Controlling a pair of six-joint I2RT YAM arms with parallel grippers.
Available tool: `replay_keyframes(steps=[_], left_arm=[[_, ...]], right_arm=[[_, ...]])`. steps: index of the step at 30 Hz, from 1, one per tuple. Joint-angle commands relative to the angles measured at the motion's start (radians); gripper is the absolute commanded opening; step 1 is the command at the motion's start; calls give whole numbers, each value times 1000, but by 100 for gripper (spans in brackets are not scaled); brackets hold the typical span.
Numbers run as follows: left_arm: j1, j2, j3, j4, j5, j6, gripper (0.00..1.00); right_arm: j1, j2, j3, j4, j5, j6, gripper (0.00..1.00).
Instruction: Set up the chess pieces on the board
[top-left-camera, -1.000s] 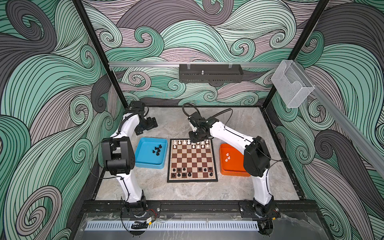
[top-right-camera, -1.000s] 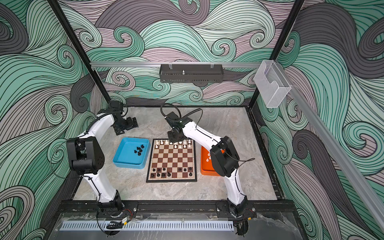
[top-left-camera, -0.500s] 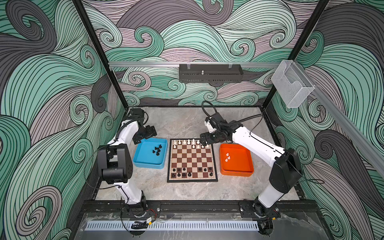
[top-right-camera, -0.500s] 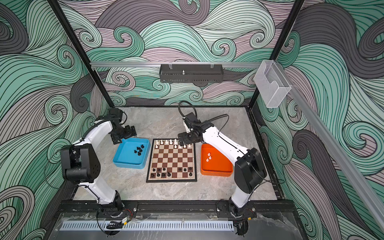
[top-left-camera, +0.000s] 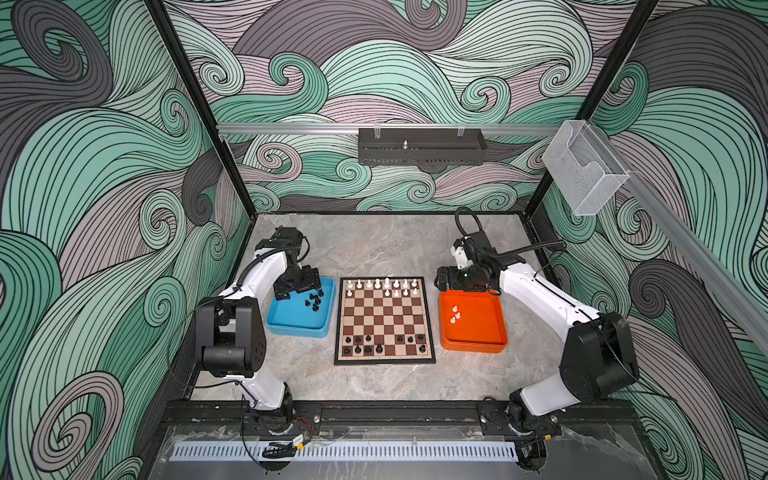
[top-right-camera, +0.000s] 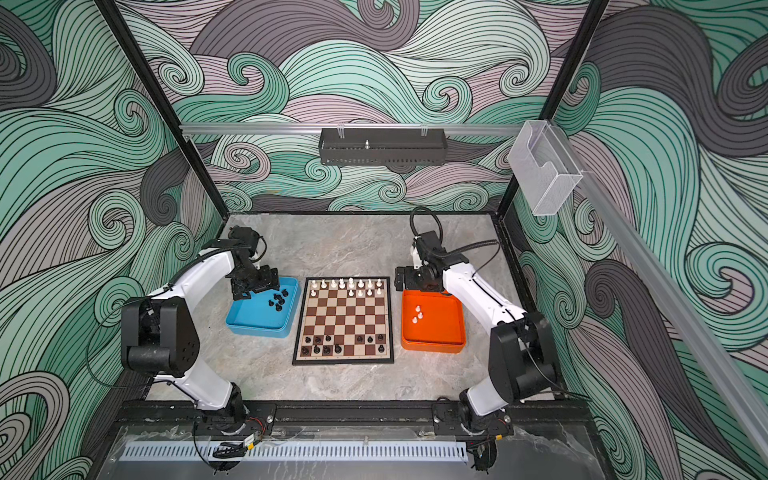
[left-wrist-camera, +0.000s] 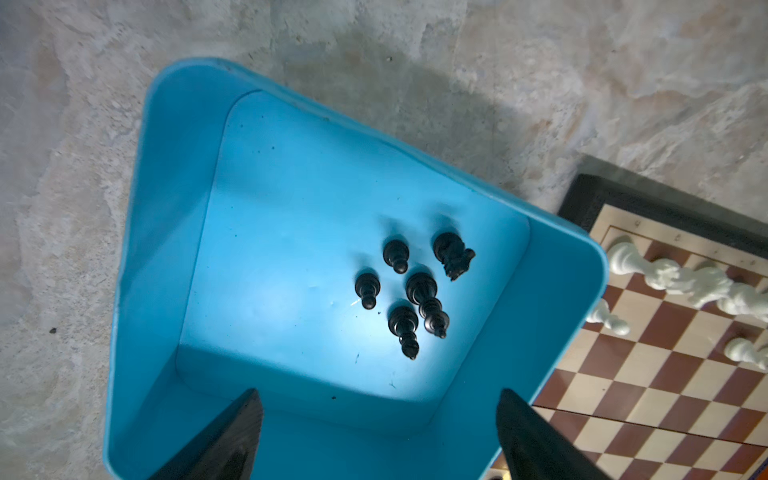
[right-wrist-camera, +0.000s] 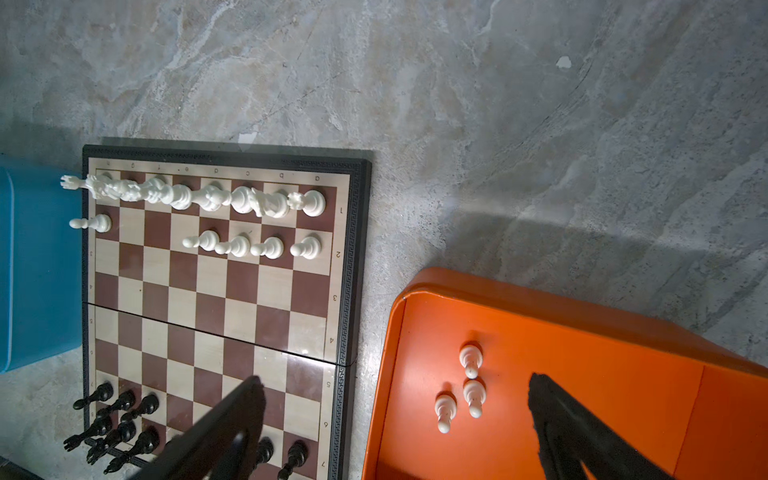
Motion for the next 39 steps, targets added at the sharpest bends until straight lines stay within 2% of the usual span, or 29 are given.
replay_keyframes(steps=[1, 17, 27, 39], left_arm=[[-8, -26, -14, -37, -39, -1, 89], [-10, -4, -60, -21, -83, -35, 86], [-6, 61, -35, 22, -105, -50, 73], [-3, 120, -29, 66, -95, -66, 66]], right_arm=[[-11, -16, -19, 36, -35, 2, 99], [-25, -1, -43, 55, -50, 2, 99], [-25, 11, -43, 55, -49, 2, 99], [-28, 15, -43, 54, -45, 2, 99]])
